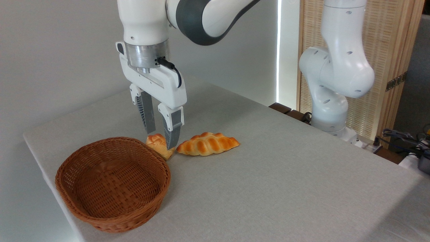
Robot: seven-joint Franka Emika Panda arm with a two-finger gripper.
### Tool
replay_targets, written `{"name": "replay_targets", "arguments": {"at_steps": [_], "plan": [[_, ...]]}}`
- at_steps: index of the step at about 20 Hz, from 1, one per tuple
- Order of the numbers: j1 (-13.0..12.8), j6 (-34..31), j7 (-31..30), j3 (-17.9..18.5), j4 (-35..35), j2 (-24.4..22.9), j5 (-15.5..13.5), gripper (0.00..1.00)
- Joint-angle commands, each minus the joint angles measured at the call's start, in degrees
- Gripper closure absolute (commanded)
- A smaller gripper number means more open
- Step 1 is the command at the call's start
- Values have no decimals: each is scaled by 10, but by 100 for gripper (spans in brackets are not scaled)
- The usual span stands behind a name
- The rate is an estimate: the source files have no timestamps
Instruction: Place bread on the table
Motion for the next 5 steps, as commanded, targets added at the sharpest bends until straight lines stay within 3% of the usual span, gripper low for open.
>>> {"name": "replay_targets", "arguments": {"at_steps": [1, 5], "plan": [[-4, -15, 32, 23, 27, 5, 11, 0], [-4, -15, 27, 25, 26, 5, 6, 0]]}}
